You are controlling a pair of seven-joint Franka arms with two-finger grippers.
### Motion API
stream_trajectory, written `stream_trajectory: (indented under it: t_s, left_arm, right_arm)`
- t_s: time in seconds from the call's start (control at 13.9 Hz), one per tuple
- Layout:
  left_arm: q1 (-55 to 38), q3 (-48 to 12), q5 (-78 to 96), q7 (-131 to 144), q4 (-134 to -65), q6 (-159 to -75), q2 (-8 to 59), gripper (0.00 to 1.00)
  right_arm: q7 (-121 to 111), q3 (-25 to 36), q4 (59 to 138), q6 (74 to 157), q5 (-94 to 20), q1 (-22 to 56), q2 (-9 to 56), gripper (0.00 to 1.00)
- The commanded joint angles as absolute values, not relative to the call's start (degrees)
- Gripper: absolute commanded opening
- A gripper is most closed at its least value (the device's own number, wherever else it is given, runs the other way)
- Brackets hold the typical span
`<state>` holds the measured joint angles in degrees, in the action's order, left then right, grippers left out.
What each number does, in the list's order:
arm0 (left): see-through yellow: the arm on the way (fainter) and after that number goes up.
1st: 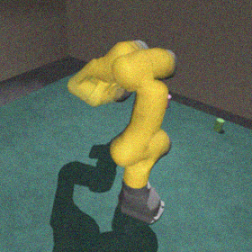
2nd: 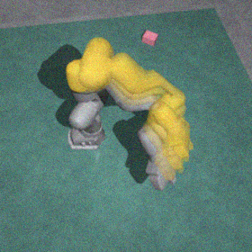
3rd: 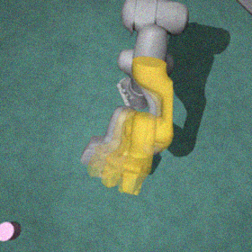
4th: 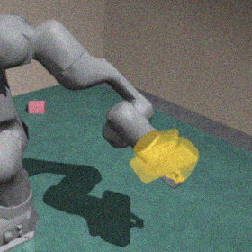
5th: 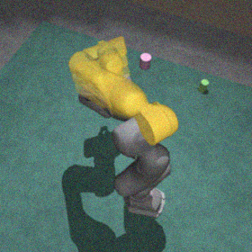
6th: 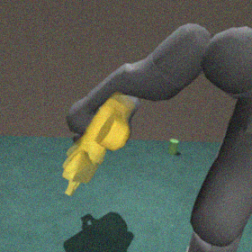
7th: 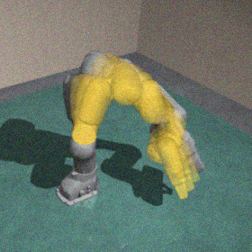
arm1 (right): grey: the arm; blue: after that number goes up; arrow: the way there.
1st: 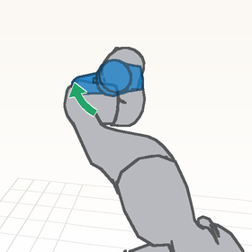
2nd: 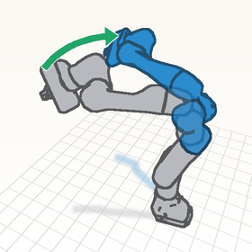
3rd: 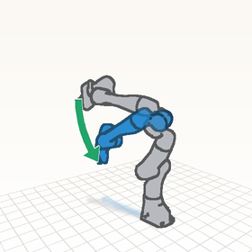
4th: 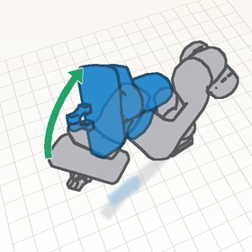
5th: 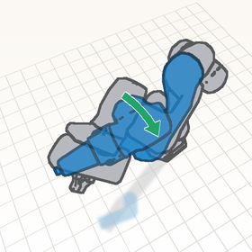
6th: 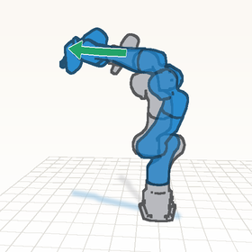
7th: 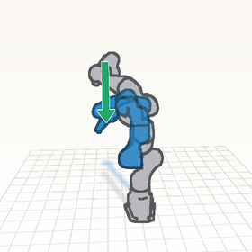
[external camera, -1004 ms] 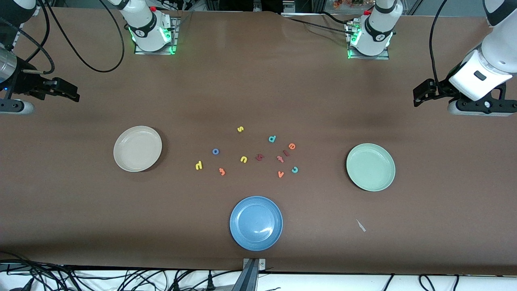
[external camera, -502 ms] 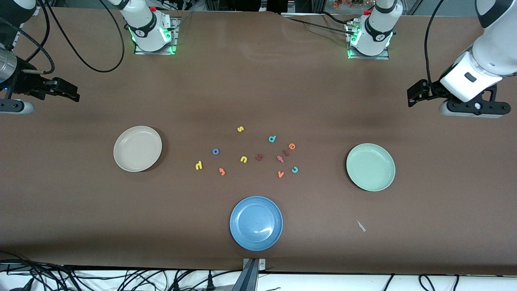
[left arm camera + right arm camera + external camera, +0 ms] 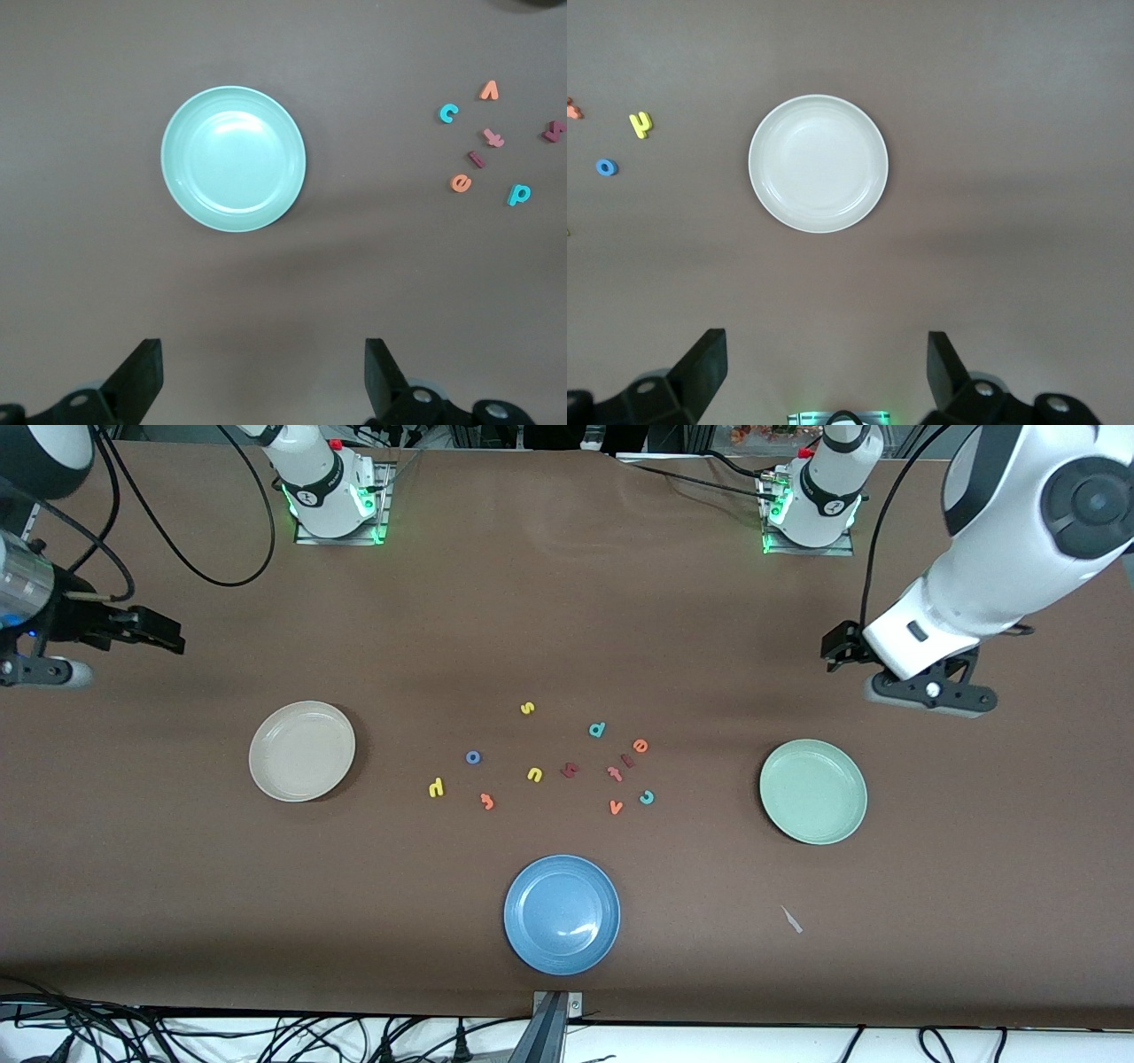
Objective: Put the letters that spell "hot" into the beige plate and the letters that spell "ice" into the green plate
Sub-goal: 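Reach both grippers down toward the scattered foam letters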
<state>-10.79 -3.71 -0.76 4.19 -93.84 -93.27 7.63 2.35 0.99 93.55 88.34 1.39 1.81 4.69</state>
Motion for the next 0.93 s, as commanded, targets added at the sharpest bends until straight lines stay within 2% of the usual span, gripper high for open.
stream_trajectory:
  t_s: [0.0, 0.22, 0.36, 0.57, 0.86]
  left_arm:
    - [-14.6, -3.4, 1.0, 3.7, -91.0, -93.2, 11.9, 1.00]
    - [-18.1, -3.4, 6.6, 3.3, -88.6, -97.6, 16.6, 1.00]
    - [-20.5, -3.3, 9.9, 3.0, -86.9, -98.7, 20.4, 1.00]
    - [-26.2, -3.4, 10.7, 3.8, -87.1, -105.0, 24.9, 1.00]
    - [-32.4, -3.3, 10.4, 3.7, -87.5, -113.4, 32.0, 1.00]
  right_arm:
    - [3.0, 0.6, 92.7, 87.4, 1.5, 3.8, 6.3, 1.00]
    - [3.2, 0.4, 92.8, 88.6, 1.4, 7.5, 8.9, 1.00]
    - [8.2, 0.4, 93.2, 91.9, -0.9, 8.5, 10.4, 1.00]
    - [11.4, 0.3, 93.8, 96.1, -3.1, 10.8, 13.3, 1.00]
    - [12.2, 0.3, 94.4, 107.0, -3.3, 14.8, 21.2, 1.00]
